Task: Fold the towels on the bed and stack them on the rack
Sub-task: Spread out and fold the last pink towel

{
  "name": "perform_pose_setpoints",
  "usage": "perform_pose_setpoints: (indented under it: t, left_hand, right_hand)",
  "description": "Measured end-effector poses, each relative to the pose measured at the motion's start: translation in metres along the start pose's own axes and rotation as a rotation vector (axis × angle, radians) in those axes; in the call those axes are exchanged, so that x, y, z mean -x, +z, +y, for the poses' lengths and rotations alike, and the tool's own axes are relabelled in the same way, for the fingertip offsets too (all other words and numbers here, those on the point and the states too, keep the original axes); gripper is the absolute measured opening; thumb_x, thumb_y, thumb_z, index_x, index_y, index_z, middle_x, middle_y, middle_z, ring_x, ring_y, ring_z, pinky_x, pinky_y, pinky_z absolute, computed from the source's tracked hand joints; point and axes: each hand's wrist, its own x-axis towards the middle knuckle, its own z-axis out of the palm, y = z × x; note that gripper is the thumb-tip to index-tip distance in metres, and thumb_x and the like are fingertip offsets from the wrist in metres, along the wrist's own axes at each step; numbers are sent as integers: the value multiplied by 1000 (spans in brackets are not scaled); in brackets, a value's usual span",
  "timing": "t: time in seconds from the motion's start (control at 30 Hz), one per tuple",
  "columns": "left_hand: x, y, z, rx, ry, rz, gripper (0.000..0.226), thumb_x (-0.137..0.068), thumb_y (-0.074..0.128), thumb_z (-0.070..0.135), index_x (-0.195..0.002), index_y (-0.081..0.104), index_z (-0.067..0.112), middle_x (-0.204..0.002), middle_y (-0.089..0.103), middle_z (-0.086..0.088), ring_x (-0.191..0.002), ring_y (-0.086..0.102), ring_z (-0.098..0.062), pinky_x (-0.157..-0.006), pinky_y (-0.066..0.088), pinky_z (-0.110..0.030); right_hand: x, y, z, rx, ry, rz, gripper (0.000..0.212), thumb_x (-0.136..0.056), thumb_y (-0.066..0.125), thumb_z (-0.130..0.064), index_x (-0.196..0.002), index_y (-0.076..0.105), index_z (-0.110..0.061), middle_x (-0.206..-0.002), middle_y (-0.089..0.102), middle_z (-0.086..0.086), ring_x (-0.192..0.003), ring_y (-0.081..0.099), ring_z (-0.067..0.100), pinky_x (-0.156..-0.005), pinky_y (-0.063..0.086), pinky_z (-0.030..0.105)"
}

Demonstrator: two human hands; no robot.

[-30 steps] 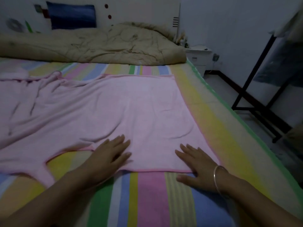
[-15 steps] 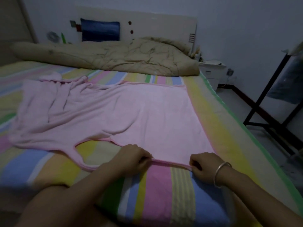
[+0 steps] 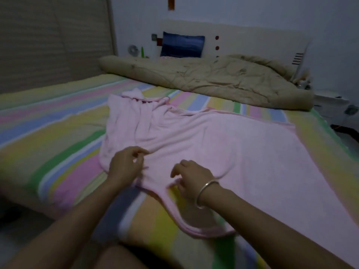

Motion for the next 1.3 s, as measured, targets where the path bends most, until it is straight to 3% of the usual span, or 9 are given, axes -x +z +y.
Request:
perform_pose_setpoints:
  t: [0.2, 0.37, 0.47, 0.6, 0.77, 0.9, 1.07, 1.17, 1.3]
  left_hand:
    - [-44, -68, -114, -103, -263, 95, 27, -83, 58, 5, -95, 73, 24, -94, 74, -3, -86, 67, -24, -74, 46, -31]
    - [-77, -113, -152, -152, -322, 88, 31, -82, 52, 5, -93, 69, 29, -97, 74, 2, -79, 69, -22, -76, 54, -33]
    - [-80, -132, -154, -121, -317, 66, 33, -84, 49, 3, -88, 66, 31, -99, 72, 4, -88, 69, -20, -85, 54, -37]
    - [-84, -152, -159, -115, -354, 12, 32, -89, 46, 3, -91, 65, 28, -101, 70, 3, -86, 69, -19, -80, 55, -35]
    - [-102, -160, -171, -133, -381, 6, 31, -89, 46, 3, -89, 65, 29, -97, 70, 5, -87, 69, -19, -84, 54, -39]
    - [-124, -161, -202, -109, -365, -3, 34, -89, 47, 4, -82, 62, 34, -91, 68, 11, -77, 70, -16, -78, 57, -39]
    - [-144, -167, -248, -111, -383, -3, 32, -89, 49, 7, -81, 59, 37, -90, 67, 12, -85, 68, -15, -85, 54, -37]
    - [-147, -176, -264, -84, -421, -16, 33, -91, 48, 7, -82, 59, 37, -92, 68, 12, -83, 68, -15, -83, 54, -36]
    - [-164, -192, -274, -51, -440, -18, 28, -94, 46, 5, -90, 65, 26, -94, 69, 6, -77, 69, -14, -73, 54, -31]
  right_hand:
    - [-158, 57, -95, -320, -39, 41, 29, -85, 54, -16, -112, 63, -22, -114, 55, 6, -112, 50, 27, -93, 43, 36]
    - [-245, 70, -146, -244, -13, 23, 35, -87, 51, -19, -121, 60, -24, -124, 55, 4, -120, 45, 24, -97, 40, 33]
    - [-277, 71, -149, -216, 32, -39, 37, -89, 51, -22, -126, 56, -22, -129, 50, 7, -122, 44, 27, -99, 40, 33]
    - [-315, 76, -139, -165, 124, -23, 40, -89, 55, -26, -128, 51, -16, -130, 45, 12, -121, 44, 31, -99, 40, 36]
    - [-354, 101, -119, -104, 266, -149, 52, -89, 59, -42, -132, 45, -15, -135, 44, 11, -125, 43, 32, -99, 38, 36]
    - [-395, 123, -117, -94, 338, -58, 45, -88, 58, -37, -126, 49, -15, -131, 47, 10, -123, 44, 28, -96, 40, 35]
    - [-446, 141, -126, -48, 458, 59, 38, -91, 53, -26, -126, 46, -16, -134, 40, 10, -122, 42, 27, -95, 40, 36]
    - [-464, 138, -128, -2, 501, 20, 35, -91, 53, -18, -125, 50, -14, -132, 45, 10, -120, 46, 27, -92, 42, 35]
    - [-481, 119, -145, -133, 483, -110, 12, -90, 58, -19, -98, 60, -11, -122, 60, 12, -112, 57, 28, -89, 45, 34]
